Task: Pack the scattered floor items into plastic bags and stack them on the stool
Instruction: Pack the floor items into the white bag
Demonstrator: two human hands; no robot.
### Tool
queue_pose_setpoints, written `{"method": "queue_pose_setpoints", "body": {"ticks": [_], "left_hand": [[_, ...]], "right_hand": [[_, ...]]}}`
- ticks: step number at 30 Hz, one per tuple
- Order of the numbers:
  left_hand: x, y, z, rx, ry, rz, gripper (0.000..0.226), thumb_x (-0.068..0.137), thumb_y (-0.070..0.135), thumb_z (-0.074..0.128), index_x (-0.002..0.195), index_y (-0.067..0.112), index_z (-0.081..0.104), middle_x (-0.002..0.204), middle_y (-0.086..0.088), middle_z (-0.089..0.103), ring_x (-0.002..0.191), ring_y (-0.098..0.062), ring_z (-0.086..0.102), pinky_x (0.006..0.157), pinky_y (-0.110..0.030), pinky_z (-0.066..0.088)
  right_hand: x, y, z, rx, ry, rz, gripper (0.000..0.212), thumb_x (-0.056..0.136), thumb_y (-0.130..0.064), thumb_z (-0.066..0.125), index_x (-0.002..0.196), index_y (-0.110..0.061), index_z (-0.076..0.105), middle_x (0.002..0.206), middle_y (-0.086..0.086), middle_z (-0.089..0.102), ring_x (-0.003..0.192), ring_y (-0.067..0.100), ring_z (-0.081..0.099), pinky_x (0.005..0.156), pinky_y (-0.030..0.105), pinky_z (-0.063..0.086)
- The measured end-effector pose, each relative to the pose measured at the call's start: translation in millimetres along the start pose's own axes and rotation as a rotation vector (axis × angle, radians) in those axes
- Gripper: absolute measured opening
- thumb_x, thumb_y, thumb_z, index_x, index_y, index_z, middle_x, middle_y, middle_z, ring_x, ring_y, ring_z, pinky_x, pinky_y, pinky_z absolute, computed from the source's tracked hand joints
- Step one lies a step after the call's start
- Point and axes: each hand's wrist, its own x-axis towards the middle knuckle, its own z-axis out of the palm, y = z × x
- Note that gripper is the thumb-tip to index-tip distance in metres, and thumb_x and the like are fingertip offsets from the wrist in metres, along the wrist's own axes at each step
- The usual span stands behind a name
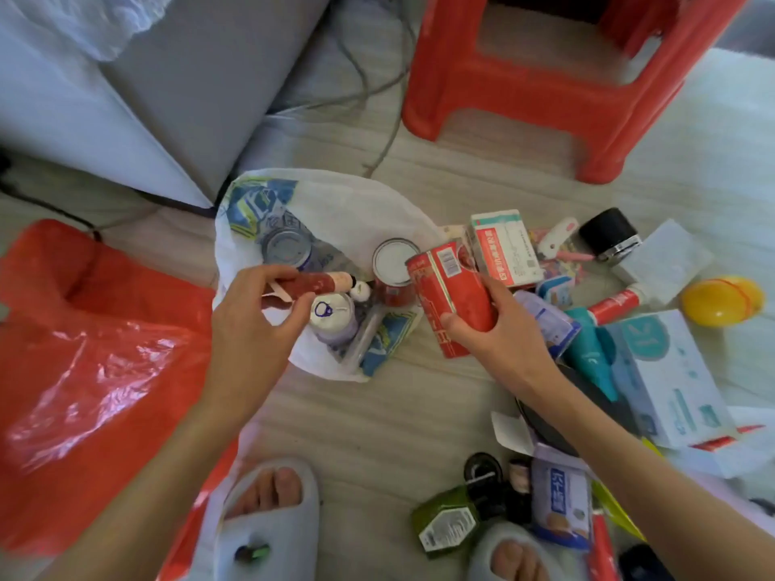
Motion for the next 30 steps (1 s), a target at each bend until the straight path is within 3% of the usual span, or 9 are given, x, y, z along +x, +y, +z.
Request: {"method": "queue_pose_setpoints", "body": {"ticks": [4, 7, 10, 14, 17, 19, 21, 25, 30], "left_hand": [[55, -15, 15, 0.098, -0.021, 0.009, 0.019, 0.077, 0.011, 0.07, 0.091, 0.004, 0.06, 0.087, -0.009, 0.059, 0.082, -0.022, 0.056, 0.072, -0.017, 0.037], [91, -19, 36, 0.171, -0.133, 0.107, 0.019, 0.078, 0.013, 0.069, 0.091, 0.004, 0.059, 0.092, -0.012, 0.06, 0.089, -0.027, 0.055, 0.076, -0.025, 0.036], [110, -18, 40, 0.167, -0.129, 0.159, 0.025, 0.079, 0.012, 0.067, 0.1, 0.003, 0.058, 0.104, -0.015, 0.056, 0.094, -0.027, 0.055, 0.083, -0.034, 0.044], [108, -24, 21, 0.368, 0.085, 0.336, 0.027, 0.078, 0.016, 0.062, 0.104, 0.008, 0.061, 0.11, -0.015, 0.058, 0.101, -0.027, 0.047, 0.083, -0.039, 0.034], [111, -45, 5, 0.519, 0.005, 0.137, 0.048, 0.08, 0.023, 0.065, 0.125, 0.016, 0.052, 0.126, -0.013, 0.052, 0.114, -0.031, 0.045, 0.09, -0.04, 0.029], [115, -58, -2, 0.389, -0.143, -0.054, 0.052, 0.082, 0.021, 0.066, 0.13, 0.014, 0.048, 0.124, -0.018, 0.054, 0.113, -0.036, 0.05, 0.092, -0.043, 0.038], [118, -64, -9, 0.277, -0.146, -0.094, 0.038, 0.083, 0.013, 0.064, 0.12, 0.009, 0.057, 0.112, -0.021, 0.062, 0.103, -0.038, 0.057, 0.085, -0.043, 0.045], [122, -66, -17, 0.21, -0.041, -0.028, 0.025, 0.079, 0.005, 0.062, 0.103, 0.01, 0.065, 0.103, -0.014, 0.067, 0.095, -0.033, 0.061, 0.083, -0.041, 0.049], [117, -64, -19, 0.197, -0.186, 0.113, 0.022, 0.08, 0.012, 0.067, 0.101, 0.005, 0.063, 0.095, -0.017, 0.064, 0.09, -0.031, 0.058, 0.082, -0.033, 0.041]], "right_hand": [[20, -41, 6, -0.166, -0.001, -0.17, 0.071, 0.07, -0.045, 0.069, 0.132, -0.027, 0.042, 0.109, -0.007, 0.056, 0.09, 0.01, 0.057, 0.077, 0.023, 0.049], [37, -58, 6, -0.301, -0.006, -0.205, 0.068, 0.073, -0.041, 0.069, 0.133, -0.024, 0.042, 0.12, 0.001, 0.06, 0.1, 0.018, 0.059, 0.089, 0.033, 0.049], [48, -67, 5, -0.328, -0.001, -0.22, 0.064, 0.072, -0.042, 0.069, 0.128, -0.027, 0.043, 0.116, 0.003, 0.062, 0.095, 0.021, 0.061, 0.084, 0.037, 0.052], [60, -80, 11, -0.374, -0.02, -0.299, 0.064, 0.07, -0.045, 0.069, 0.128, -0.027, 0.047, 0.117, 0.001, 0.06, 0.099, 0.016, 0.057, 0.088, 0.028, 0.044], [73, -95, 24, -0.568, -0.152, -0.396, 0.065, 0.074, -0.045, 0.068, 0.131, -0.024, 0.046, 0.125, 0.004, 0.052, 0.111, 0.021, 0.052, 0.093, 0.028, 0.037], [83, -102, 38, -0.711, -0.225, -0.427, 0.065, 0.074, -0.049, 0.066, 0.13, -0.024, 0.046, 0.125, 0.004, 0.049, 0.112, 0.023, 0.051, 0.092, 0.029, 0.037], [95, -104, 52, -0.792, -0.24, -0.423, 0.066, 0.072, -0.053, 0.066, 0.128, -0.022, 0.047, 0.123, 0.006, 0.049, 0.11, 0.027, 0.051, 0.093, 0.034, 0.04], [126, -102, 66, -0.787, -0.137, -0.316, 0.064, 0.072, -0.046, 0.067, 0.126, -0.019, 0.044, 0.123, 0.01, 0.048, 0.11, 0.034, 0.052, 0.094, 0.043, 0.043], [155, -98, 67, -0.82, -0.011, -0.214, 0.065, 0.075, -0.045, 0.066, 0.126, -0.011, 0.043, 0.124, 0.016, 0.048, 0.11, 0.039, 0.052, 0.093, 0.047, 0.044]]}}
